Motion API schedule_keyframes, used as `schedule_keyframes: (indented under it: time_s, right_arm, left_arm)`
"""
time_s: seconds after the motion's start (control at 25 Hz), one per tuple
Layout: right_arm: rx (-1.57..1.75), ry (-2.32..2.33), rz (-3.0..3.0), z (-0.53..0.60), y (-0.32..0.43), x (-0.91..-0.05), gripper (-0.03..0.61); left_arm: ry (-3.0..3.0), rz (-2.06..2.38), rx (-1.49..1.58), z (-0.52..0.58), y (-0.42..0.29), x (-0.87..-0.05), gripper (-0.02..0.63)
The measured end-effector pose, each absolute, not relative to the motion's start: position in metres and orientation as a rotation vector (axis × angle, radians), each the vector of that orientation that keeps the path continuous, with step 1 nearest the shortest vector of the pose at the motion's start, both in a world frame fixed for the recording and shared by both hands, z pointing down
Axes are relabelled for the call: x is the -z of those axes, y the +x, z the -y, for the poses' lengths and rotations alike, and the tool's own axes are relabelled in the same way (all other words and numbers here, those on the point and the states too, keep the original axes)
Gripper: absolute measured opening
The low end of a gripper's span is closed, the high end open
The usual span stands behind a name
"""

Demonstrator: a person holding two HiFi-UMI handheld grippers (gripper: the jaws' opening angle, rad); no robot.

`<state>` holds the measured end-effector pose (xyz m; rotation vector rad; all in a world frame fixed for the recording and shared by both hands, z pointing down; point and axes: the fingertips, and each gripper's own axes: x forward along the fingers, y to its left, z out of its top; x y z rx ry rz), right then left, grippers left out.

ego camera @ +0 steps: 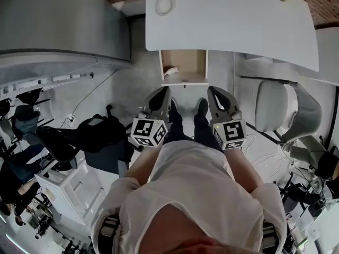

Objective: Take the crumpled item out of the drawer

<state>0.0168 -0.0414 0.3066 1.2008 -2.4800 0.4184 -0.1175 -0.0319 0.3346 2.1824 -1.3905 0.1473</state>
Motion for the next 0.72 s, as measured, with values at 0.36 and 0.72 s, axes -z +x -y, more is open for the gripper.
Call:
schedule_keyframes:
  time_s: [0.36,0.72]
  right_arm:
    - [-0.449,1.193,2.446,0.043,0.017,-0.337,0.008]
    - [-0.492,1.195,2.421,0.047,0.014,-0.371,0.008]
  left_arm:
    - [2.13,1.39,-0.171,0.015,-0.12,-0.368,0.009]
    - [2.121,1.441,-0.194,0.019,-0.135,-0.388,0.009]
